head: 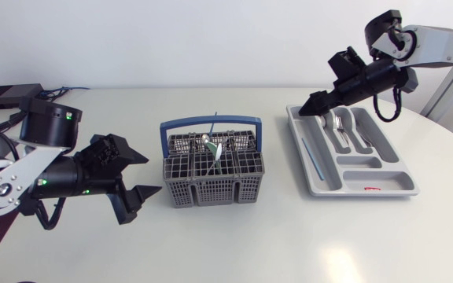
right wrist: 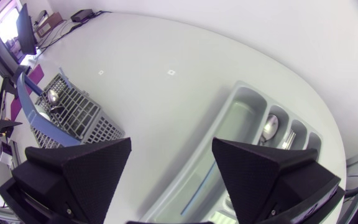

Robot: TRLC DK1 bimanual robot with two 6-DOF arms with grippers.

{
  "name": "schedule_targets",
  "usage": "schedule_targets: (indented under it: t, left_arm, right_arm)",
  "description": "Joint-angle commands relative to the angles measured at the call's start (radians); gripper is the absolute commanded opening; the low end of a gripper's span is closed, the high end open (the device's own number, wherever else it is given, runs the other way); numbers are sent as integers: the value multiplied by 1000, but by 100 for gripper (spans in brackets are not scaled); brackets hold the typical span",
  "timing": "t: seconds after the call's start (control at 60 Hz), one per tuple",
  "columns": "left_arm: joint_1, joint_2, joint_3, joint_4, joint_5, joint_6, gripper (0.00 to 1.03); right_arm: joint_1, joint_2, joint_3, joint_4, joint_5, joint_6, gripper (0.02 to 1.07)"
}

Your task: Unload the cutlery basket into the drawer organizer.

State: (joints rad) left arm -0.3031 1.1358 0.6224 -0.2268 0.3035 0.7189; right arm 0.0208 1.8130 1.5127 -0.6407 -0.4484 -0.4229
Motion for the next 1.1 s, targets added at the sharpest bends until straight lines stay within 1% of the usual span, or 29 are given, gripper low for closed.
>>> schedule_targets:
  t: [0.0,0.033,0.15,0.35,0.467,0.533,0.617,0.717,0.817,0.933,1.083]
  left_arm:
    - [-48,-44,-44,-28,-4,11,92]
    - [-74,-54,-53,-39,-17,13,92]
    - [-143,-85,-76,-49,-60,10,92]
    - [-191,-130,-61,-51,-95,-15,92]
    - [-222,-97,-50,-43,-113,-18,92]
    - [-231,-51,-43,-29,-115,-18,92]
    - [-240,4,-33,-8,-127,-16,92]
    - [-248,51,-32,41,-170,-19,92]
    - [-245,90,-29,83,-191,-21,92]
    - [-237,110,-27,112,-210,-19,92]
    - [-214,108,-23,126,-211,-16,92]
  right_arm:
    - [47,23,-51,15,-18,-10,89]
    - [65,29,-52,22,-21,-4,87]
    - [111,37,-54,27,-33,15,87]
    - [128,-40,-138,58,-62,12,87]
    - [126,-104,-229,116,-67,-1,87]
    - [128,-104,-250,147,-67,-1,87]
    - [125,-63,-233,187,-64,21,87]
    - [128,9,-174,187,-64,52,87]
    - [145,60,-128,168,-58,69,87]
    - [177,48,-163,157,-55,65,87]
    - [206,22,-218,164,-49,58,87]
